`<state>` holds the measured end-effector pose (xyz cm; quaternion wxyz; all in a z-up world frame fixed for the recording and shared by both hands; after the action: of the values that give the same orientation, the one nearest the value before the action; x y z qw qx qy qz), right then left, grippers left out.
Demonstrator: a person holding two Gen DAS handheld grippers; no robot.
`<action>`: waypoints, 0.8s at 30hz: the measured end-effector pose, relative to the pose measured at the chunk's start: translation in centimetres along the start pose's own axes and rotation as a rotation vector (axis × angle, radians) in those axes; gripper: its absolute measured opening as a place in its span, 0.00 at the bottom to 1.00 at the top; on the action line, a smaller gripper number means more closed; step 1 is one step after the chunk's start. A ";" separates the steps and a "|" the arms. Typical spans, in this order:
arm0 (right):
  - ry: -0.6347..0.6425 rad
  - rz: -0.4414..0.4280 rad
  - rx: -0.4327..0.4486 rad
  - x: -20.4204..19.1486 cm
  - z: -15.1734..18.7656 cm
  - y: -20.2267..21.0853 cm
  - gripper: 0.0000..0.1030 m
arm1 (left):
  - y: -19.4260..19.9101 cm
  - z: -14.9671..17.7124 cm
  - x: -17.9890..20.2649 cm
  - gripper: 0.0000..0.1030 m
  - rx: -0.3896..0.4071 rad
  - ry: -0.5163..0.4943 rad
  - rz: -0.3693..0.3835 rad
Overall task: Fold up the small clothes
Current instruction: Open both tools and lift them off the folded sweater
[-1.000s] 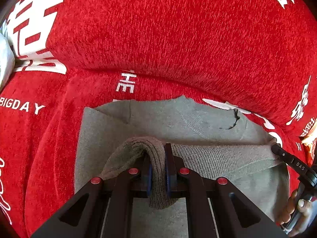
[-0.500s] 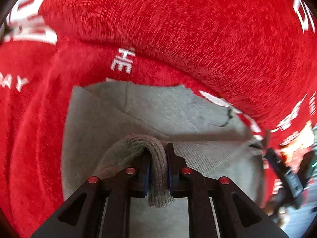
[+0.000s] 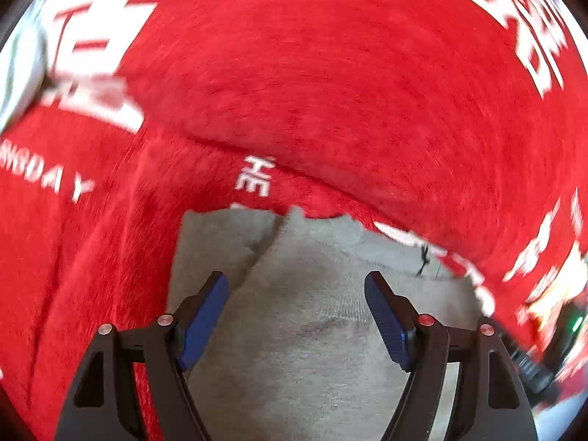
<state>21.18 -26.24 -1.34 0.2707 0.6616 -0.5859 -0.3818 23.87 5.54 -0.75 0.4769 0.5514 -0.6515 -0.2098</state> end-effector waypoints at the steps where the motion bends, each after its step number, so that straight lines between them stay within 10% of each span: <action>1: 0.018 0.001 -0.004 -0.5 0.0 -0.3 0.80 | -0.3 0.3 1.1 0.75 0.010 -0.059 -0.012; 8: 0.099 0.070 -0.069 -1.0 0.6 -2.7 0.80 | -5.0 0.6 1.7 0.75 -0.040 -0.211 -0.189; 24: 0.100 0.048 0.012 -3.5 3.6 1.9 0.80 | 0.0 5.2 4.4 0.75 0.028 -0.251 -0.117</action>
<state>17.02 -22.80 -1.17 0.3049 0.6673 -0.5896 -0.3379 19.68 0.18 -1.45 0.3709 0.5647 -0.6756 -0.2953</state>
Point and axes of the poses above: each gripper's, at about its wrist camera, not at the fingertips, and y roughly against the way its jaws point, x to its right, z to its underside, the point moved 6 cm from there along -y, roughly the way its jaws point, and after that the axes turned 2 degrees about y, right-handed, at the moved point
